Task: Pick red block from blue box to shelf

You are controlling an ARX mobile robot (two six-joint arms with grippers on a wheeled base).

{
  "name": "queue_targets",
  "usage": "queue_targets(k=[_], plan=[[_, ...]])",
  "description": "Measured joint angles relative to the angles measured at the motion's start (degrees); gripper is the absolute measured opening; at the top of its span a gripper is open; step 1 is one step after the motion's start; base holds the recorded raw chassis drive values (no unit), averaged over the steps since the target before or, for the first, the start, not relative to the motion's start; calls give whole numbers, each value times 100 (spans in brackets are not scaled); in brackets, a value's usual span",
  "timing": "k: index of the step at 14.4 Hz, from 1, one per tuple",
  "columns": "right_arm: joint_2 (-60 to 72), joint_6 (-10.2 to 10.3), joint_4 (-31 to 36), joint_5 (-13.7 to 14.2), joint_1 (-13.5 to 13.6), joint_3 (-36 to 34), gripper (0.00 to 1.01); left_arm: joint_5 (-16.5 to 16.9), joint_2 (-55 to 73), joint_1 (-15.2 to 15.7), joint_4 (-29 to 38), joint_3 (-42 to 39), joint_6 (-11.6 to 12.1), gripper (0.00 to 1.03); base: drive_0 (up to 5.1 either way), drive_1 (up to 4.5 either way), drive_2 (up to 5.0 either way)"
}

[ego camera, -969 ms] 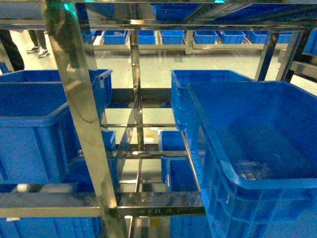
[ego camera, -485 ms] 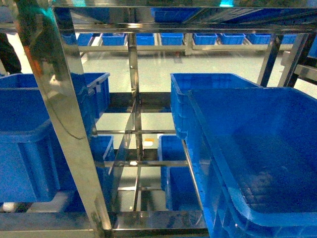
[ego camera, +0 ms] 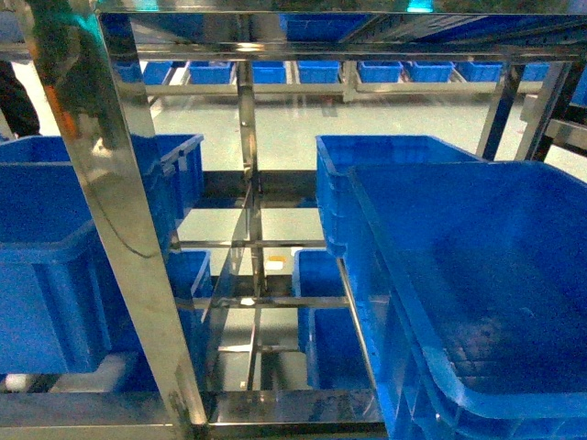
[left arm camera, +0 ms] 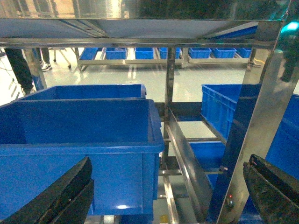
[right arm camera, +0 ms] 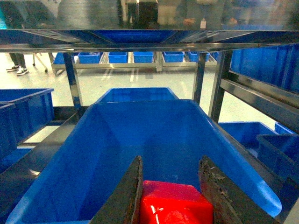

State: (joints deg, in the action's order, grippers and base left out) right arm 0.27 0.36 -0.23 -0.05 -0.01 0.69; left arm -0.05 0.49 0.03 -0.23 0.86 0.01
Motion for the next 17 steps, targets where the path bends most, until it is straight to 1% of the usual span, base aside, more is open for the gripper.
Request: queue_targets(k=[17], plan=[[0,0,-2,0,0,0,29,2,0,0,0,0,0,98,0,0,0]])
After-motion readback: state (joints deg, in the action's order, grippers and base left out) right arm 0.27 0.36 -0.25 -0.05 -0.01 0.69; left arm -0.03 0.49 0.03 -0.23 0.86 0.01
